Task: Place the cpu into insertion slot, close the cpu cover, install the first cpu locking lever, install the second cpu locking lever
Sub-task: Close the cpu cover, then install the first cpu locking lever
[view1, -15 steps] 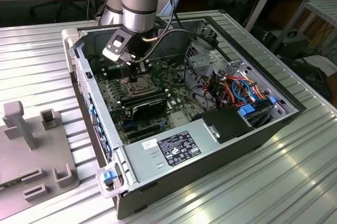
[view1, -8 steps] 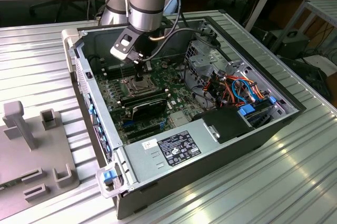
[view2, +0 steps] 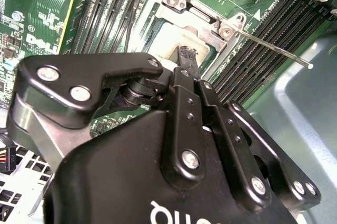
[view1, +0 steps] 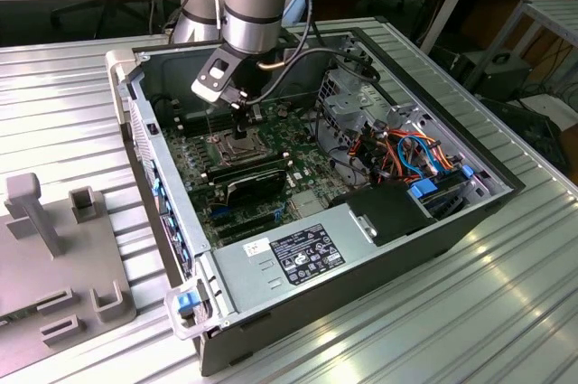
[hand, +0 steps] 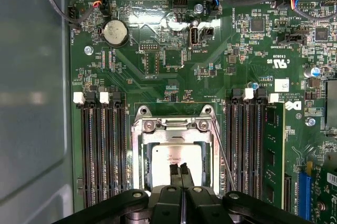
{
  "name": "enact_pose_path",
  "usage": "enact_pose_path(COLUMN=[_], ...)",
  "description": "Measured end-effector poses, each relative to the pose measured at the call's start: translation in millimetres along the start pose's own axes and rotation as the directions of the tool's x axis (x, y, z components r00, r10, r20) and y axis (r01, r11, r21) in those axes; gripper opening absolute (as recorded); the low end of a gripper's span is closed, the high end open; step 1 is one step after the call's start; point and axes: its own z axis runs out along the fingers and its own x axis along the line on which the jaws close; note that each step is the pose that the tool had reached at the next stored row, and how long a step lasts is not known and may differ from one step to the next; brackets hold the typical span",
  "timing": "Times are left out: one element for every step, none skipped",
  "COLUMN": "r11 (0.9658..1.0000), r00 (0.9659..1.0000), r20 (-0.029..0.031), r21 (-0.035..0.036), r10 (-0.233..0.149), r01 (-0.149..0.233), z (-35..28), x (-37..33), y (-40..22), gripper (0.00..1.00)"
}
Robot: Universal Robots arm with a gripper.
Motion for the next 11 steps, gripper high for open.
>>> enact_pose_path(r11=[1.0,1.0,1.0,1.0,1.0,1.0,1.0,1.0,1.0,1.0,1.0], r00=[1.0,1.0,1.0,1.0,1.0,1.0,1.0,1.0,1.0,1.0,1.0], r20=[-0.0001,0.0,0.0,0.0,0.0,-0.0001,-0.0001,0.0,0.0,-0.0001,0.0], r21=[-0.0001,0.0,0.0,-0.0001,0.0,0.0,-0.0001,0.0,0.0,0.0,0.0], r10=[0.0,0.0,0.0,0.0,0.0,0.0,0.0,0.0,0.0,0.0,0.0], r01=[0.0,0.0,0.0,0.0,0.0,0.0,0.0,0.0,0.0,0.0,0.0], z=[0.0,0.0,0.0,0.0,0.0,0.0,0.0,0.0,0.0,0.0,0.0], x=[0.0,0.0,0.0,0.0,0.0,0.0,0.0,0.0,0.0,0.0,0.0], y=[0.1,0.6,0.9,1.0,1.1,1.1,1.1,1.2,1.2,1.2,1.3], gripper=[0.11,0.11,0.11,0.11,0.11,0.11,0.11,0.11,0.11,0.11,0.11])
